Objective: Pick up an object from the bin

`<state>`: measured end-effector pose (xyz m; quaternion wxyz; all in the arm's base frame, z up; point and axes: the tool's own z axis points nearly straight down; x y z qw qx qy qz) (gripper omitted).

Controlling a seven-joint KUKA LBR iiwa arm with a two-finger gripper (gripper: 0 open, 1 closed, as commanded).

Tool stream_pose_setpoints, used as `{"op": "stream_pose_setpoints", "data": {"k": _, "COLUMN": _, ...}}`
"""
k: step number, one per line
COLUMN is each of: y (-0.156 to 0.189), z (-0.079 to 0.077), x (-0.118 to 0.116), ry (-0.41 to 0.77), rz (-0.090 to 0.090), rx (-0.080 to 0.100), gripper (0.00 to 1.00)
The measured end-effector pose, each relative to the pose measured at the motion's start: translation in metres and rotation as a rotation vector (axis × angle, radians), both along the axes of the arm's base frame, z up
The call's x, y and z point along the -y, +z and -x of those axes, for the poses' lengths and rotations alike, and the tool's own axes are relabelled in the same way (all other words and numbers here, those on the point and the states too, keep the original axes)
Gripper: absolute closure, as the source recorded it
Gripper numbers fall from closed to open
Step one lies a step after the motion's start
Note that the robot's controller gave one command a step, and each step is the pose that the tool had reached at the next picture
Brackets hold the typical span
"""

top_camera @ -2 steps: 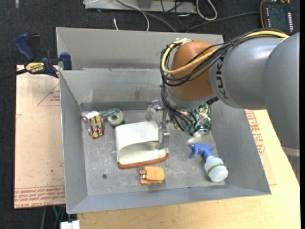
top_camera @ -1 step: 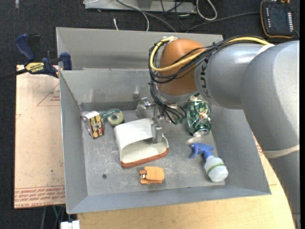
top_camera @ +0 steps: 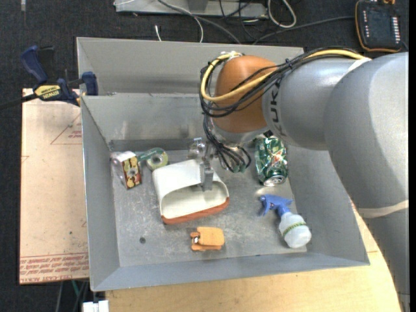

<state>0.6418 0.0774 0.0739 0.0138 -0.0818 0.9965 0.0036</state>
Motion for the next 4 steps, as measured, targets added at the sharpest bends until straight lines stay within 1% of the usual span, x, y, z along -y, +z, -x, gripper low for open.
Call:
{"op": "stream_pose_setpoints", "data": {"k": 1, "y": 0.0, "z": 0.0, "x": 0.0, "ry": -0.001, "rz": 0.0, "rx": 0.0, "gripper": 1.0}}
{"op": "stream_pose_setpoints", "data": {"k": 2, "y": 0.126, "z": 0.018, "x": -0.002, "ry": 0.04, "rz": 0.001, "rx": -0.003, "gripper": 1.0}}
{"op": "stream_pose_setpoints", "data": {"k": 3, "y": 0.067, "z": -0.003, "x": 0.001, "ry": 0.044, "rz": 0.0, "rx": -0.003, "gripper": 1.0}}
{"op": "stream_pose_setpoints", "data": {"k": 4, "y": 0.101, "z": -0.011, "x": -0.026, "ry": 0.144, "rz": 0.002, "rx": 0.011, "gripper": 1.0}}
